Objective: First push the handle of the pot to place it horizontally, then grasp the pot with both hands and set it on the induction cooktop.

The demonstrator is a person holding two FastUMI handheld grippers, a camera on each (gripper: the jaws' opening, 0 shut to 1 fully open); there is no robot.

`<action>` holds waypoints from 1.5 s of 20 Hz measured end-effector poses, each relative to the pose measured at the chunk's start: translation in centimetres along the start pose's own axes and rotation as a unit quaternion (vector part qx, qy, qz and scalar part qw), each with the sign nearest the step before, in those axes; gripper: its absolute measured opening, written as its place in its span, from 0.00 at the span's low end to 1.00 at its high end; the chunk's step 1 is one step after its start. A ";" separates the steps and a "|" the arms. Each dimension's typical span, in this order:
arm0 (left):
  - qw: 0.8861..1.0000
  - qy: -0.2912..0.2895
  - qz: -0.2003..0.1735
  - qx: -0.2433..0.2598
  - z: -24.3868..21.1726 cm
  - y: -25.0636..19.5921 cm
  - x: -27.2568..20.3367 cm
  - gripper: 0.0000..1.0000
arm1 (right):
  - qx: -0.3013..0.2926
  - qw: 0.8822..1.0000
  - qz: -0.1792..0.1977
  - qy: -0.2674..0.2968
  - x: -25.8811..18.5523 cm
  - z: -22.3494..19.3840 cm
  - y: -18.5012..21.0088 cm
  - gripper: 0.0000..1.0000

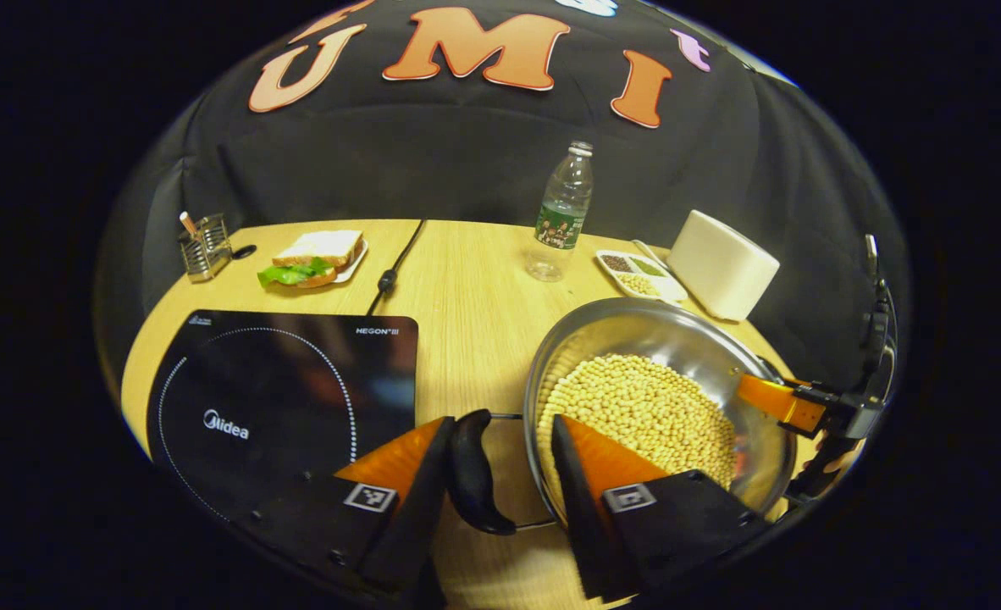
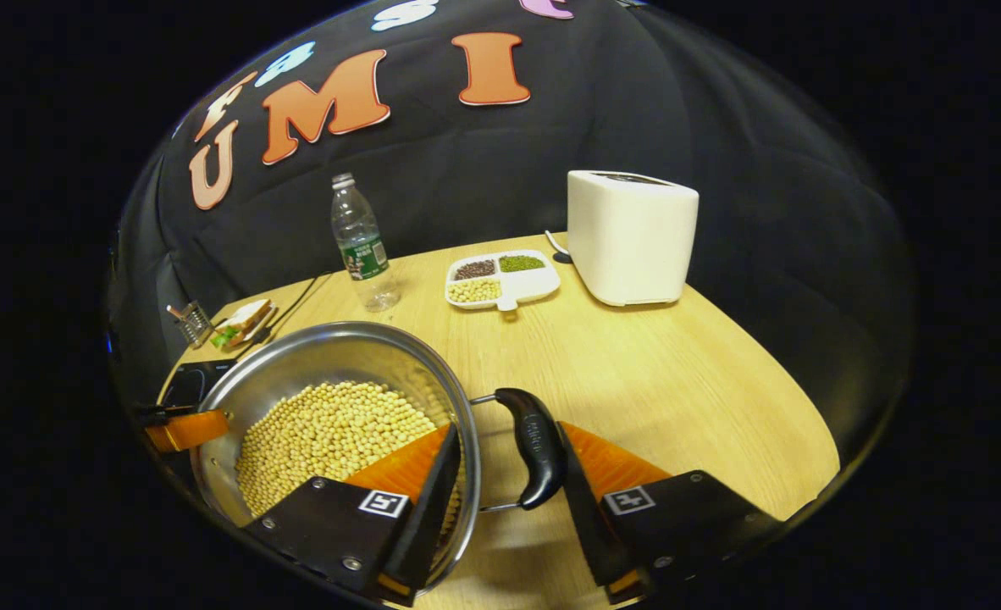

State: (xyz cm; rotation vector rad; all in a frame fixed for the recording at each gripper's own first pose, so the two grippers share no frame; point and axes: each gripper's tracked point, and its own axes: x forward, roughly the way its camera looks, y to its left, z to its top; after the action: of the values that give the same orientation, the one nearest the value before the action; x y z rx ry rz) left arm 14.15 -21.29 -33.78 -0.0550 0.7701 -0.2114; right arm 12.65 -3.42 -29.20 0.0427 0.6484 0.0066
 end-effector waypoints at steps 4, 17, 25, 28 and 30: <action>1.000 0.003 0.011 -0.008 -0.3 -0.1 0.0 0.60 | 0.016 1.000 0.000 0.005 -0.6 0.0 0.1 0.55; 1.000 -0.012 -0.001 -0.024 3.3 3.1 -5.3 0.57 | 0.027 0.999 0.021 -0.026 -5.5 3.4 4.4 0.49; 0.998 -0.029 0.025 -0.048 4.5 11.7 -10.7 0.57 | 0.024 0.997 0.068 -0.026 -7.5 3.8 13.2 0.49; 0.998 -0.033 0.040 -0.046 4.6 15.6 -12.1 0.57 | 0.023 0.995 0.090 -0.021 -7.9 3.2 17.1 0.49; 0.997 -0.029 0.049 -0.048 4.3 18.1 -13.0 0.58 | 0.022 0.994 0.102 -0.015 -7.8 2.6 19.7 0.49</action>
State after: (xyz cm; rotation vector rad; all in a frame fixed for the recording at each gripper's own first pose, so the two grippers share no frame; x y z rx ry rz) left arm 11.16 -0.97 -24.07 -0.1130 0.7232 -0.0798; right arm 8.13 16.02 -21.64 0.1507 0.6127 0.1878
